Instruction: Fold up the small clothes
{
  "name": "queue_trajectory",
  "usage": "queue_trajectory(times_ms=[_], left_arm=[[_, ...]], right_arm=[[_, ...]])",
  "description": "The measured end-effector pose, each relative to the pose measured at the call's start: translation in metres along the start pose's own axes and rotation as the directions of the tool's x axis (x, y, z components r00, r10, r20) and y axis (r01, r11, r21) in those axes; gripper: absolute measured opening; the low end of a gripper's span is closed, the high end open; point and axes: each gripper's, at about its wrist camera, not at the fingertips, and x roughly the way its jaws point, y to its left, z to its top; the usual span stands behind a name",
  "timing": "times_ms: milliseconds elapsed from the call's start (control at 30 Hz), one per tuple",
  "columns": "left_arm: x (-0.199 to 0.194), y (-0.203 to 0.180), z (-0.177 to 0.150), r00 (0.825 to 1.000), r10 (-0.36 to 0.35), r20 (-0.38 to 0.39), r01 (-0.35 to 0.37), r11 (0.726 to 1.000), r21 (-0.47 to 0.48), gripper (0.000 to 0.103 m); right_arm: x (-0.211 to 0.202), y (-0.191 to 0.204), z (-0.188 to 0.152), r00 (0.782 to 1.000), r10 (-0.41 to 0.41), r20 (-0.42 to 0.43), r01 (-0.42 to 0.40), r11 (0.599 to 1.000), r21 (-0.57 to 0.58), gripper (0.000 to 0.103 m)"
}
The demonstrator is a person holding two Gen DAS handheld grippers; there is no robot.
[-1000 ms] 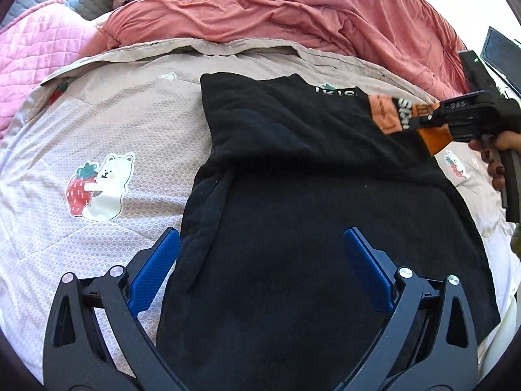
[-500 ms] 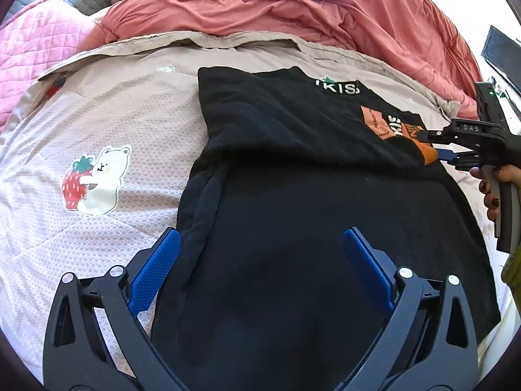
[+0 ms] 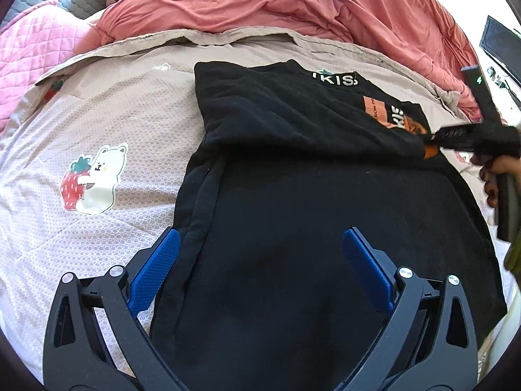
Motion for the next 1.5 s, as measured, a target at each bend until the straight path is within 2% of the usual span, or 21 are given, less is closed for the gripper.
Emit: queue_trajectory(times_ms=[33,133,300,467,567,667,733,800,900,1000,1033,1200,1233,1267,1333,1500], left_arm=[[-0.001,0.0,0.0,1.0,0.001,0.002,-0.001,1.0,-0.001,0.094],[-0.004,0.003,0.002,1.0,-0.002,0.013,0.002,1.0,-0.015,0.094],[-0.013,0.004,0.005,0.999,-0.007,0.052,0.008,1.0,-0.023,0.094],[-0.023,-0.001,0.012,0.997,-0.005,0.082,0.006,1.0,-0.007,0.094],[-0.021,-0.007,0.031,0.995,-0.033,0.096,0.036,0.999,-0.024,0.094],[-0.008,-0.012,0.054,0.995,-0.056,0.086,0.058,0.998,-0.029,0.094],[0.009,-0.019,0.07,0.996,-0.063,0.055,0.064,0.998,-0.006,0.094],[0.029,-0.028,0.085,0.998,-0.07,0.003,0.069,0.997,0.026,0.094],[0.052,-0.037,0.094,0.997,-0.06,-0.057,0.062,0.997,0.048,0.094],[0.083,-0.028,0.089,0.984,-0.044,-0.173,0.05,0.998,0.031,0.094],[0.088,-0.027,0.086,0.982,-0.038,-0.183,0.045,0.998,0.036,0.094],[0.088,-0.037,0.067,0.984,0.018,-0.178,0.009,0.988,0.152,0.094],[0.084,-0.037,0.067,0.984,0.02,-0.175,0.008,0.988,0.157,0.094],[0.079,-0.037,0.066,0.985,0.012,-0.171,0.014,0.988,0.153,0.094],[0.063,-0.033,0.064,0.988,-0.026,-0.15,0.044,0.992,0.119,0.094],[0.02,-0.024,0.043,0.995,-0.066,-0.069,0.07,0.995,0.066,0.094]], right_arm=[[-0.001,0.0,-0.001,1.0,-0.004,0.008,0.004,1.0,-0.005,0.01],[-0.012,-0.006,-0.005,0.999,-0.023,0.026,0.023,0.999,0.027,0.029],[-0.048,-0.01,-0.019,0.991,-0.044,0.123,0.044,0.999,0.004,0.035],[-0.071,0.006,-0.03,0.982,0.01,0.19,0.004,0.997,-0.075,0.036],[-0.064,0.023,-0.026,0.981,0.069,0.179,-0.046,0.991,-0.129,0.036],[-0.05,0.032,-0.023,0.985,0.091,0.145,-0.068,0.986,-0.155,0.036],[-0.037,0.035,-0.022,0.991,0.08,0.112,-0.061,0.985,-0.16,0.036],[-0.022,0.032,-0.024,0.997,0.021,0.068,-0.011,0.988,-0.154,0.036],[-0.013,0.02,-0.029,0.998,0.046,0.047,-0.041,0.993,-0.113,0.036],[-0.013,0.016,-0.033,0.997,0.06,0.054,-0.056,0.995,-0.086,0.036],[-0.013,0.016,-0.034,0.996,0.063,0.058,-0.058,0.995,-0.081,0.036],[-0.009,0.02,-0.034,0.997,0.043,0.062,-0.037,0.994,-0.099,0.037],[-0.012,0.021,-0.033,0.998,0.041,0.052,-0.036,0.994,-0.1,0.04],[-0.015,0.022,-0.031,0.998,0.042,0.047,-0.038,0.995,-0.097,0.047],[-0.034,0.027,-0.035,0.994,0.062,0.091,-0.051,0.992,-0.115,0.061],[-0.058,0.033,-0.062,0.992,0.065,0.107,-0.047,0.985,-0.168,0.063]])
